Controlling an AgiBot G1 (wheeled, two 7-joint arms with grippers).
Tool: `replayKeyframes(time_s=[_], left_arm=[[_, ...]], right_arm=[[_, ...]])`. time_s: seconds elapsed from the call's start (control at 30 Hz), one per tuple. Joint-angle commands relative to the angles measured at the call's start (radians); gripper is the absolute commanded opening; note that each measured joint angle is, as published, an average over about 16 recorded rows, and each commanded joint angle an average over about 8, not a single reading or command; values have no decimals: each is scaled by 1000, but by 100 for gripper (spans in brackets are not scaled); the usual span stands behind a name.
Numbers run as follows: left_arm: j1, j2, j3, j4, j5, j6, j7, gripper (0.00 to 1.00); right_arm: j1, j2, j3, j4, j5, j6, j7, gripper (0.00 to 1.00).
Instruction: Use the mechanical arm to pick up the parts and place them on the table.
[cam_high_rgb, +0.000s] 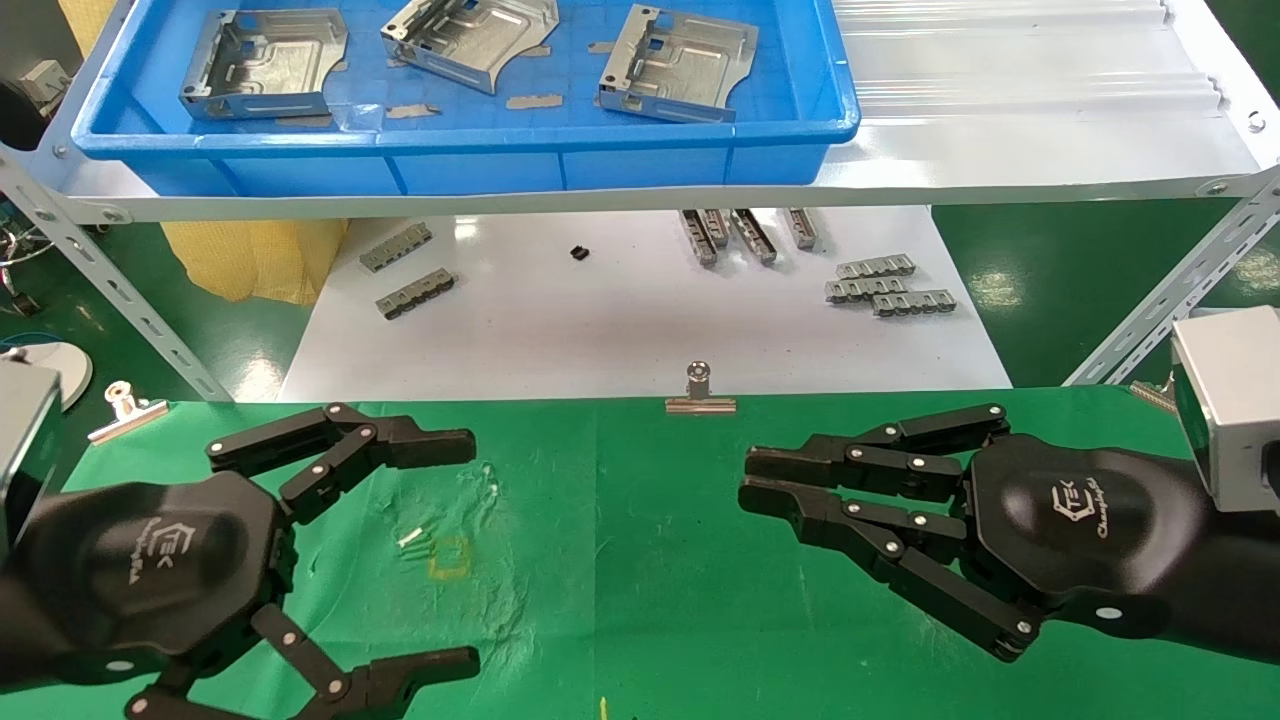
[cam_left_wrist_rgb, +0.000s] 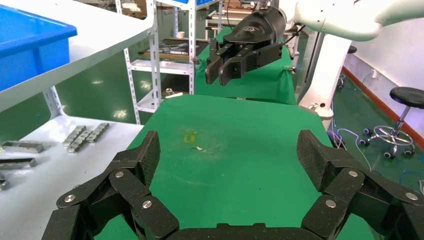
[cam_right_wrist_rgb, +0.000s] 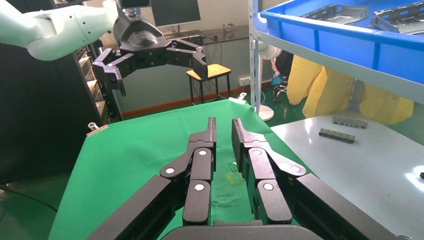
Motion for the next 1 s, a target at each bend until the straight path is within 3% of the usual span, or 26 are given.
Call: replayKeyframes(time_s=[0.03, 0.83, 1.0], left_arm=[[0, 0, 0, 0, 0, 0, 0, 100], [-1, 0, 0, 0, 0, 0, 0, 100], [-39, 9, 2, 4, 10, -6, -7, 100]], right_arm=[[0, 0, 0, 0, 0, 0, 0, 0], [0, 0, 0, 0, 0, 0, 0, 0], [0, 0, 0, 0, 0, 0, 0, 0]])
